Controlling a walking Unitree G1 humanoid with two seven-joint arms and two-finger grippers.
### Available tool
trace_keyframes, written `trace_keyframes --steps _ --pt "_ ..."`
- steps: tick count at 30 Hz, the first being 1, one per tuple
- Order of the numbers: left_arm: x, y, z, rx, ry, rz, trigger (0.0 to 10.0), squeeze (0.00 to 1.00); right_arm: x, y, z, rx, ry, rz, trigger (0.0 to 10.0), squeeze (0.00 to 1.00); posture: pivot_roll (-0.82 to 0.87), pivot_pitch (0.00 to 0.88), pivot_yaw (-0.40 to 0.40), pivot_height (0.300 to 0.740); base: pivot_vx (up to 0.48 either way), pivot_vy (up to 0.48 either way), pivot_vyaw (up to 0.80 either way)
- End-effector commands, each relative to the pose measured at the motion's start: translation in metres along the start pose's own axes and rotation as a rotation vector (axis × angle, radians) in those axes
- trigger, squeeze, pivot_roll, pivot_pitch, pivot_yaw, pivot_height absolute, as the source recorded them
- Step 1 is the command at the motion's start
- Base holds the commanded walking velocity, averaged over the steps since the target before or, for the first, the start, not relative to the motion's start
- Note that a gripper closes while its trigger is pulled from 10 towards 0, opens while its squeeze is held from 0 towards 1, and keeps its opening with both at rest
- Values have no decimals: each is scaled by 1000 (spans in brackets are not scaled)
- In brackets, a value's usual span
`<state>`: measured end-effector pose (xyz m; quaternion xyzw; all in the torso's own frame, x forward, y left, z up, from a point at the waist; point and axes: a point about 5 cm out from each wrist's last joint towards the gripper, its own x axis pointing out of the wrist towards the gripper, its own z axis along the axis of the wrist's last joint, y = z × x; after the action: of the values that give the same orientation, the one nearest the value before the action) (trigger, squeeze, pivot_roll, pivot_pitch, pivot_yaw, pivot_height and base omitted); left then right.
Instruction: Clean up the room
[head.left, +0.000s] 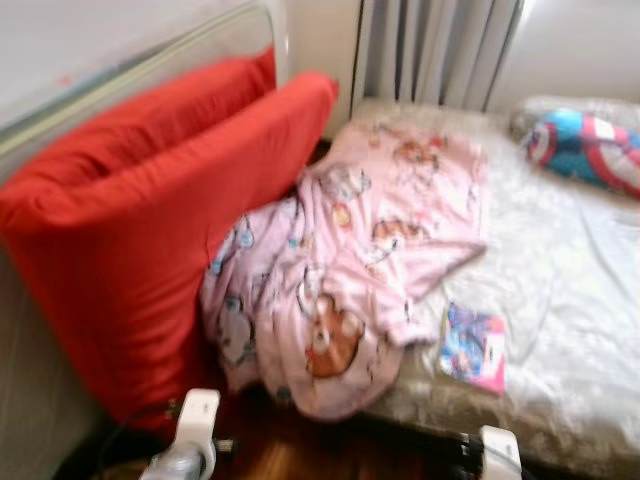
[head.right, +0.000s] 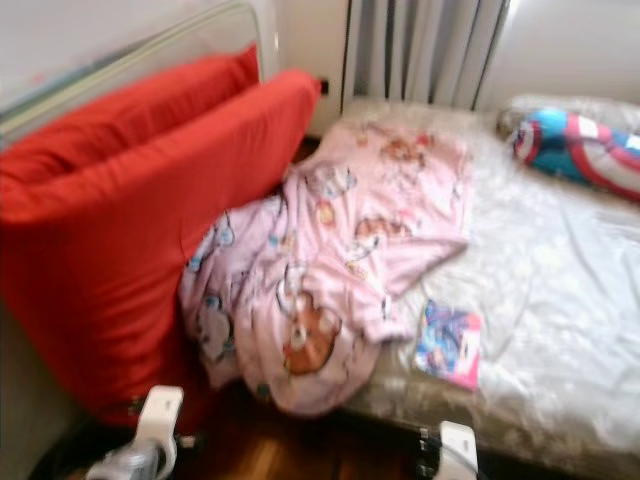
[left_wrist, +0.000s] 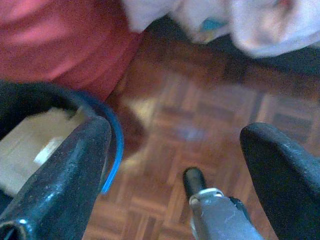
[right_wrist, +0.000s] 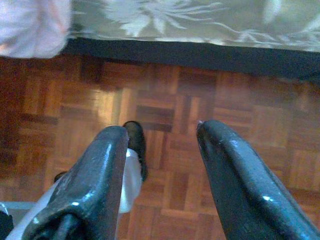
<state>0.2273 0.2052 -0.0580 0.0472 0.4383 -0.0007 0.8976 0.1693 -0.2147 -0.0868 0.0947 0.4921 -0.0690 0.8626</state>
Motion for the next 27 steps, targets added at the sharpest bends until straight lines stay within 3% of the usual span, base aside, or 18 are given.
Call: trace_keyframes --steps 1,17,27 --pt "-1 3 -9 13 36 5 10000 0 1 3 2 6 -8 4 10000 0 -17 0 -7 740 0 0 -800" --pt "-1 4 -9 15 36 7 10000 0 1 3 2 13 -12 4 10000 0 -14 0 -6 740 0 0 -800" --pt "-1 4 -8 17 33 10 10000 0 1 3 4 40 -32 -2 10000 0 -11 0 -6 740 0 0 0"
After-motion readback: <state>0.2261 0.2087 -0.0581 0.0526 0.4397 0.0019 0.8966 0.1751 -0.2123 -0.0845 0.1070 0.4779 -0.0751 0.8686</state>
